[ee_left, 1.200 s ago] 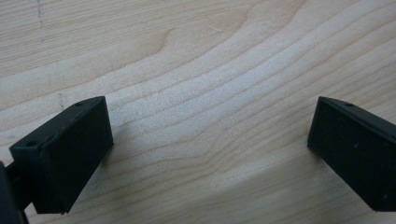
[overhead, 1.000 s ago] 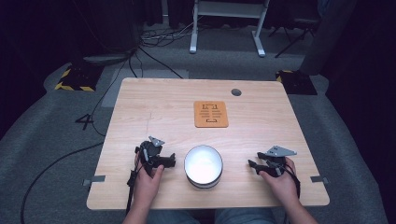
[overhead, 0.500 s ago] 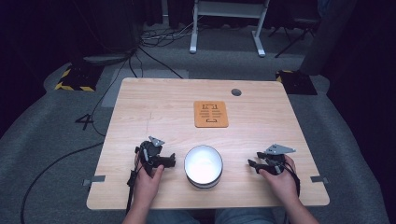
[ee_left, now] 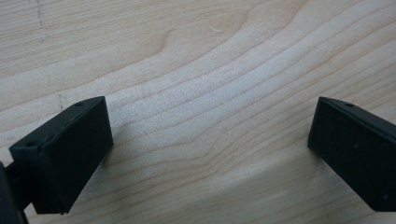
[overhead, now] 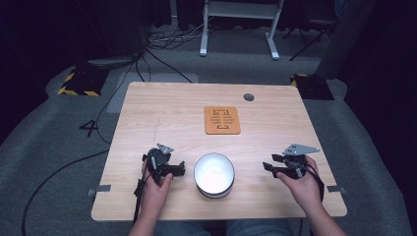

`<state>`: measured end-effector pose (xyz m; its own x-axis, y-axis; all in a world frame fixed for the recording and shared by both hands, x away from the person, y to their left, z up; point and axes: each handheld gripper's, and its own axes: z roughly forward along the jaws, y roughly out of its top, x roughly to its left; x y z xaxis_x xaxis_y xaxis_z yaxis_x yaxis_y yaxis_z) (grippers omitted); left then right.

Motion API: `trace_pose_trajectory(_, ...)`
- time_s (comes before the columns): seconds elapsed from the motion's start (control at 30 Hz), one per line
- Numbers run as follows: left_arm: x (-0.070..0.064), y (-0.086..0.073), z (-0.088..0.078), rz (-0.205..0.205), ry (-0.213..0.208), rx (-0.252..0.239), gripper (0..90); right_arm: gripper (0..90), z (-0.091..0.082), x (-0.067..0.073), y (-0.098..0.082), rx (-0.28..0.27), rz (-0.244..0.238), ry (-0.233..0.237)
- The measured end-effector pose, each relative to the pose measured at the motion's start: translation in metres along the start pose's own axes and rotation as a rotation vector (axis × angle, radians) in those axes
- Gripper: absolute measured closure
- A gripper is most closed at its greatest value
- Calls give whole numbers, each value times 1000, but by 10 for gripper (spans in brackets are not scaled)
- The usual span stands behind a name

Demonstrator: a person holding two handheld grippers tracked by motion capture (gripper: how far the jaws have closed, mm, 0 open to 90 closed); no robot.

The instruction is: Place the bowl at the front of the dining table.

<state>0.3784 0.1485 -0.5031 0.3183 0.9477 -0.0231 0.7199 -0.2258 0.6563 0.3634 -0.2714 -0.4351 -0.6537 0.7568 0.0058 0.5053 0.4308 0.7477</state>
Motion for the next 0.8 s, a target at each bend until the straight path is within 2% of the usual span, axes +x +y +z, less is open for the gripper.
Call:
trace_pose_trajectory(0.27,0,1,1,-2,-10,0,1,477,-14,15,21,-1,-16,38)
trace_pose_trajectory(0.57,0,1,1,-2,-9,0,1,477,-16,20,40,-8,-40,54)
trace_pose_trajectory(0.8,0,1,1,-3,-12,1,0,474,-18,27,59,-45,-59,93)
